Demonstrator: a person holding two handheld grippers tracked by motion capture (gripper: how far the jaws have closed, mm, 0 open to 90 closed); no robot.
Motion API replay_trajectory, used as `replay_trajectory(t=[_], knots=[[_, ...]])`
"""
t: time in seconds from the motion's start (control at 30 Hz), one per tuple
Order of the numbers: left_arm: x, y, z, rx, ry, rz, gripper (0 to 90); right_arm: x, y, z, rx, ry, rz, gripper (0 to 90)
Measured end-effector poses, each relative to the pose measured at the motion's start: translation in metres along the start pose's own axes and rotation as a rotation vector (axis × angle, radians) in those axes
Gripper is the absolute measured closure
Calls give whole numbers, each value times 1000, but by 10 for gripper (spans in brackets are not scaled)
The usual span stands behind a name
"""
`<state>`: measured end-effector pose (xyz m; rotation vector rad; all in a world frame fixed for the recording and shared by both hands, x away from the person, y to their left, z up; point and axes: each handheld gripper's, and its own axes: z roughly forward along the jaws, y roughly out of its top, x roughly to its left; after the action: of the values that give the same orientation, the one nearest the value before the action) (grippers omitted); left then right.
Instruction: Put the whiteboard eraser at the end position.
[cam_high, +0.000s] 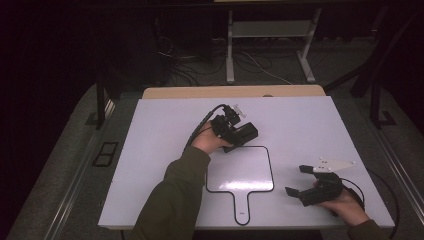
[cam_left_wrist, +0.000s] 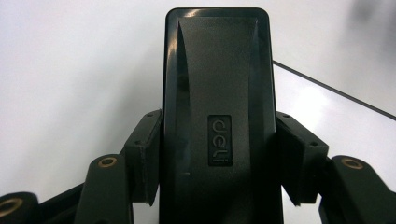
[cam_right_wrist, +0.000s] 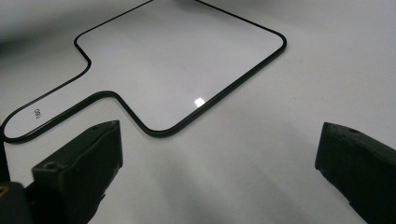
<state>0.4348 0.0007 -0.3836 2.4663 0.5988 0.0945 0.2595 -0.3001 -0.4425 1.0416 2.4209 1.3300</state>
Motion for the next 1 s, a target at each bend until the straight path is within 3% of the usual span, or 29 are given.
replay_trajectory(t=[0.23, 0.33, 0.47, 0.7, 0.83, 0.9, 1.0], knots=[[28, 15, 0, -21, 54, -53, 390, 1, 1, 0, -2, 5, 6, 0], [38, 19, 6, -12, 77, -54, 390, 0, 1, 0, -8, 4, 0, 0], [50, 22, 19, -11, 94, -95, 390, 0, 1, 0, -13, 9, 0, 0], [63, 21, 40, 24, 109, -109, 390, 0, 0, -1, -13, 14, 7, 0], [66, 16, 55, 36, 96, -137, 390, 0, 0, -3, -16, 10, 11, 0], [67, 15, 59, 54, 96, -131, 389, 0, -1, -3, -19, 9, 10, 0], [68, 13, 63, 38, 93, -138, 387, 0, -1, -3, -16, 9, 10, 0]])
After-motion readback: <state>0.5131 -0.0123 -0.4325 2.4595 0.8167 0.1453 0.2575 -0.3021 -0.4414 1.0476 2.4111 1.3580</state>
